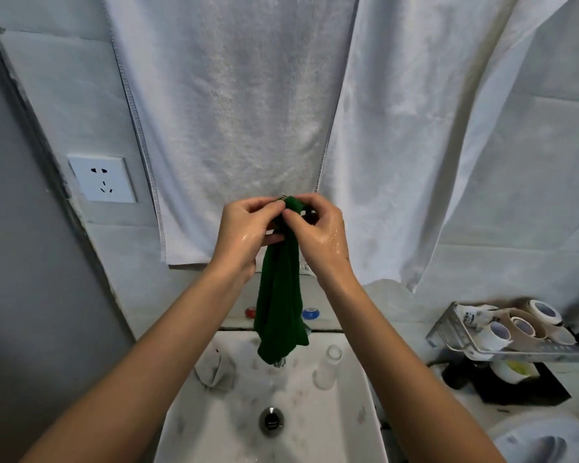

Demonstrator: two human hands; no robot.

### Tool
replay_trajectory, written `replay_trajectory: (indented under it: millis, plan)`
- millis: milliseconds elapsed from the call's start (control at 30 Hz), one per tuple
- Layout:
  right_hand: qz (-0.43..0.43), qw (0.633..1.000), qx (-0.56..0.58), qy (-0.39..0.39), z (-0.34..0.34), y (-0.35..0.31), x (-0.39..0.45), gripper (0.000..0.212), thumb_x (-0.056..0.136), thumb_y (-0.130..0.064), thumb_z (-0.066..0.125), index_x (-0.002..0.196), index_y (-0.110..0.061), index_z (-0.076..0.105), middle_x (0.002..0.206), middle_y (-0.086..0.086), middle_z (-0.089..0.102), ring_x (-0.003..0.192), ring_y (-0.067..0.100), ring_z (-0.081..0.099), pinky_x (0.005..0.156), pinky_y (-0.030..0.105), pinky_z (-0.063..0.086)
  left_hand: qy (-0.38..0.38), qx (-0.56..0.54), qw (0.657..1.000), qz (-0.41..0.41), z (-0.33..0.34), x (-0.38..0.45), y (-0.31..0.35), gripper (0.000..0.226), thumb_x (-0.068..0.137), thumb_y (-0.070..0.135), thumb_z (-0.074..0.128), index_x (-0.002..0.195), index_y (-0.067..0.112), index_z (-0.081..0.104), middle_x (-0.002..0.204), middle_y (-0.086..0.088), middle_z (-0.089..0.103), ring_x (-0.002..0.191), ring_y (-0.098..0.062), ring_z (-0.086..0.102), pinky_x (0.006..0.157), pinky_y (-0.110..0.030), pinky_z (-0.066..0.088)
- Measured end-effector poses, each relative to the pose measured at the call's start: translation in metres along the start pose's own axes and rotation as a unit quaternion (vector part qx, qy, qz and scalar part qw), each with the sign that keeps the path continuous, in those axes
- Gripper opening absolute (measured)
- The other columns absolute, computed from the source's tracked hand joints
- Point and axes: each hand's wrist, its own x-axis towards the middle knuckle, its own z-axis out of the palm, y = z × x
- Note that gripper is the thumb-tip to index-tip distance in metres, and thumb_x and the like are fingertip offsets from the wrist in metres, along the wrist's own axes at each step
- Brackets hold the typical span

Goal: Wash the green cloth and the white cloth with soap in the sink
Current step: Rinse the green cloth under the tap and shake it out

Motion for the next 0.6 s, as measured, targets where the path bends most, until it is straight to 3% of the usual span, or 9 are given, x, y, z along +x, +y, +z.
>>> replay_trajectory:
  millis: [100, 267, 367, 467, 600]
  plan:
    - [0.005, 0.997, -0.061, -0.056, -0.004, 0.003, 0.003, 0.029, 0.077, -0.009, 0.069, 0.105, -0.013, 0.062, 0.098, -0.001, 0.063, 0.085, 0.008, 0.058, 0.071, 0.016, 0.049, -0.021, -0.027, 0.999, -0.017, -0.005, -0.001, 0.004, 0.020, 0.092, 0.011, 0.051, 0.090, 0.006, 0.070, 0.088, -0.010, 0.073, 0.085, -0.020, 0.071, 0.066, -0.028, 0.055]
    - [-0.065, 0.985, -0.159, 0.018, 0.002, 0.013, 0.006, 0.035, 0.076, -0.020, 0.076, 0.105, -0.012, 0.057, 0.101, -0.002, 0.056, 0.084, 0.007, 0.052, 0.075, 0.024, 0.047, -0.072, -0.016, 0.997, -0.028, -0.008, -0.005, 0.010, 0.026, 0.095, 0.019, 0.047, 0.087, 0.011, 0.070, 0.088, -0.002, 0.074, 0.079, -0.012, 0.069, 0.074, -0.030, 0.054]
    - [-0.079, 0.974, -0.212, -0.005, 0.002, 0.019, 0.010, 0.034, 0.081, -0.021, 0.072, 0.109, -0.010, 0.057, 0.106, 0.000, 0.052, 0.085, 0.008, 0.049, 0.074, 0.021, 0.042, -0.125, 0.051, 0.991, -0.013, -0.011, -0.006, 0.012, 0.025, 0.096, 0.025, 0.047, 0.093, 0.017, 0.071, 0.092, 0.005, 0.074, 0.090, -0.007, 0.068, 0.083, -0.026, 0.054]
    - [-0.119, 0.973, -0.197, -0.013, -0.003, 0.024, 0.014, 0.017, 0.087, -0.010, 0.065, 0.103, -0.007, 0.062, 0.101, 0.003, 0.056, 0.080, 0.008, 0.050, 0.071, 0.013, 0.040, -0.136, 0.064, 0.989, -0.015, -0.017, -0.003, 0.011, 0.027, 0.096, 0.021, 0.047, 0.101, 0.010, 0.071, 0.101, -0.002, 0.073, 0.100, -0.010, 0.067, 0.094, -0.032, 0.050]
    - [-0.173, 0.968, -0.171, -0.055, -0.015, 0.027, 0.019, 0.012, 0.087, -0.002, 0.063, 0.098, -0.004, 0.068, 0.093, 0.000, 0.061, 0.082, 0.009, 0.055, 0.074, 0.010, 0.043, -0.124, 0.081, 0.989, 0.008, -0.026, 0.004, 0.005, 0.022, 0.094, 0.013, 0.051, 0.092, 0.008, 0.073, 0.094, -0.006, 0.074, 0.093, -0.016, 0.069, 0.088, -0.034, 0.054]
